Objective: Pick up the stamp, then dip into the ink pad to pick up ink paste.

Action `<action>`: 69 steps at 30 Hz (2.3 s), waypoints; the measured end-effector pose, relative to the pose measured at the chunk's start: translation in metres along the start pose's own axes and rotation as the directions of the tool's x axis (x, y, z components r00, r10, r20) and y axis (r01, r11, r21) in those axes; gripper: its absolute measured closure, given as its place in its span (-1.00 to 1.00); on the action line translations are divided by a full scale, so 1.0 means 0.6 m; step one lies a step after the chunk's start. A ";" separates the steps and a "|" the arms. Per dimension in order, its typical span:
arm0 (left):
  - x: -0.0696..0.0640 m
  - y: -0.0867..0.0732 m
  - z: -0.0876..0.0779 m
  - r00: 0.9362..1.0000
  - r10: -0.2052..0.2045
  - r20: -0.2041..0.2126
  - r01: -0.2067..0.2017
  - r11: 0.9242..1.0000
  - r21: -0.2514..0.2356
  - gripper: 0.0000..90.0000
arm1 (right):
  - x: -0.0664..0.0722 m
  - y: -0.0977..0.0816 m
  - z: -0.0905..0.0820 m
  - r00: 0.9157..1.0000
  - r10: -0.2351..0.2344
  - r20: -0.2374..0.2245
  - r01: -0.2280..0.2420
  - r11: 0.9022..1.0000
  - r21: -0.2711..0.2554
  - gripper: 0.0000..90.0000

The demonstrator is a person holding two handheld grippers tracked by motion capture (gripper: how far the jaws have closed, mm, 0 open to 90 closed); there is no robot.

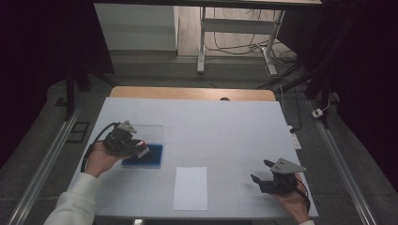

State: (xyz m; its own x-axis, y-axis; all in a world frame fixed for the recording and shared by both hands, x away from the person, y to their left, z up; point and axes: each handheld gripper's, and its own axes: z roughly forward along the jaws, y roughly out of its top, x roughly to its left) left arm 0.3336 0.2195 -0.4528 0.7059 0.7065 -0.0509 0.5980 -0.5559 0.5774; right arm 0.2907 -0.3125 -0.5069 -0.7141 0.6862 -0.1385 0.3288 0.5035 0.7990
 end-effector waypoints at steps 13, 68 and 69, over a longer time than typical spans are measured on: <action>-0.004 0.003 -0.029 1.000 0.013 0.001 -0.013 1.000 -0.016 0.56 | 0.001 0.000 0.001 1.000 0.001 -0.003 -0.001 1.000 0.007 -0.50; 0.006 -0.002 0.058 0.999 0.039 -0.017 -0.036 0.992 0.118 0.56 | 0.002 -0.003 0.007 1.000 -0.002 -0.012 0.002 0.999 0.037 -0.50; 0.005 -0.002 0.058 0.999 0.039 -0.017 -0.036 0.992 0.117 0.56 | 0.002 -0.003 0.007 1.000 -0.002 -0.012 0.002 0.999 0.037 -0.50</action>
State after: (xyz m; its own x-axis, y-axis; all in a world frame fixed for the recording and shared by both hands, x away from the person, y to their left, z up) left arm 0.3485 0.2071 -0.4819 0.7218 0.6919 -0.0144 0.6123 -0.6288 0.4792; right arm 0.2920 -0.3106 -0.5108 -0.7217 0.6793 -0.1330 0.3501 0.5240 0.7764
